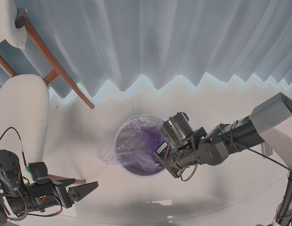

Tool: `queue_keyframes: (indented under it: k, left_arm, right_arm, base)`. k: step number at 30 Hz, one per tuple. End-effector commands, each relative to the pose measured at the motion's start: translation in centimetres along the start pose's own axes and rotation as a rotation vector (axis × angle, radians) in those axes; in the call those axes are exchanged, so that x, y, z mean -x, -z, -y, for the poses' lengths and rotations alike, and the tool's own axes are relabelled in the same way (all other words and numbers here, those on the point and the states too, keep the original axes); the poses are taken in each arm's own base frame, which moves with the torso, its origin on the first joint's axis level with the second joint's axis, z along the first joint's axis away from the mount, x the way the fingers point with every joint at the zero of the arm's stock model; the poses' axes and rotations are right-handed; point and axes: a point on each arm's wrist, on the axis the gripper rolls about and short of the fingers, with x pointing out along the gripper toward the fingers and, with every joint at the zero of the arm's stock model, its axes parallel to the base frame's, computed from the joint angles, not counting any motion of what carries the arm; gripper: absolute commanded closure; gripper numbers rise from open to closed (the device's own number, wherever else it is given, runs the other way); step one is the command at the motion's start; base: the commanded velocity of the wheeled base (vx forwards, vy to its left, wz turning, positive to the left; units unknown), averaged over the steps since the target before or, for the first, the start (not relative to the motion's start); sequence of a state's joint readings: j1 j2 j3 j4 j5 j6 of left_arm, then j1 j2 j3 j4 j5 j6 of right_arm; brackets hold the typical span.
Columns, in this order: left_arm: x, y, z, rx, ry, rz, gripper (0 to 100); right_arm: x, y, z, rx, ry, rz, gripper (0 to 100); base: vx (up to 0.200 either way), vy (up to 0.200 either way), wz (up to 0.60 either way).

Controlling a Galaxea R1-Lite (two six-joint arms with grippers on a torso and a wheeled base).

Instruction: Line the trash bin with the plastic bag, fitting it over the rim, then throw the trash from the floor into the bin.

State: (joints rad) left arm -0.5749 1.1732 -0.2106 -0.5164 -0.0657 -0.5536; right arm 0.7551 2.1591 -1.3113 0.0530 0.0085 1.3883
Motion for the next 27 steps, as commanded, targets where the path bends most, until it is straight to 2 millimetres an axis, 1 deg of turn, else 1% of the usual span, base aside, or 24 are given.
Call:
queue_keyframes:
  k: [1, 3, 6, 10, 11, 16, 18, 19, 23, 24, 26, 27]
  left_arm:
    - [-0.3, 0.1, -0.1, -0.002, -0.004, -0.014, 0]
    - [-0.3, 0.1, -0.1, -0.001, -0.004, -0.014, 0]
    - [-0.3, 0.1, -0.1, -0.005, -0.007, -0.018, 0]
    - [-0.5, 0.2, -0.1, -0.015, -0.010, -0.026, 0]
    - [-0.7, 0.2, -0.2, -0.036, -0.014, -0.034, 0]
    - [-0.7, 0.3, -0.1, -0.051, -0.010, -0.039, 0]
    - [-0.7, 0.3, -0.1, -0.051, -0.010, -0.041, 0]
    - [-0.8, 0.3, -0.1, -0.053, -0.008, -0.044, 0]
    - [-1.0, 0.3, 0.0, -0.054, -0.012, -0.052, 0]
    - [-1.1, 0.4, 0.0, -0.055, -0.012, -0.056, 0]
    - [-1.1, 0.4, 0.0, -0.055, -0.012, -0.056, 0]
    - [-1.0, 0.4, -0.1, -0.055, -0.013, -0.057, 0]
  right_arm:
    - [2.5, 3.6, 1.7, 0.058, 0.019, -0.050, 100]
    - [2.3, 4.3, 2.6, 0.072, 0.023, -0.043, 100]
    - [2.0, 4.4, 2.7, 0.078, -0.017, -0.015, 100]
    - [1.7, 4.4, 3.1, 0.088, -0.009, -0.002, 100]
    - [1.4, 4.4, 4.2, 0.148, 0.035, 0.017, 100]
    - [1.1, 4.6, 7.4, 0.258, 0.116, 0.042, 100]
    - [0.9, 4.8, 8.1, 0.274, 0.118, 0.044, 100]
    - [0.7, 4.9, 8.8, 0.296, 0.119, 0.053, 100]
    - [-0.7, 5.1, 10.9, 0.367, 0.158, 0.097, 100]
    - [-1.0, 5.2, 11.3, 0.375, 0.160, 0.109, 100]
    - [-1.0, 5.2, 11.3, 0.375, 0.160, 0.109, 100]
    - [-1.8, 5.7, 11.9, 0.391, 0.146, 0.128, 100]
  base:
    - [0.000, 0.000, 0.00]
    - [0.000, 0.000, 0.00]
    - [0.000, 0.000, 0.00]
    - [0.000, 0.000, 0.00]
    - [0.000, 0.000, 0.00]
    - [0.000, 0.000, 0.00]
    - [0.000, 0.000, 0.00]
    - [0.000, 0.000, 0.00]
    - [0.000, 0.000, 0.00]
    - [0.000, 0.000, 0.00]
    - [0.000, 0.000, 0.00]
    - [0.000, 0.000, 0.00]
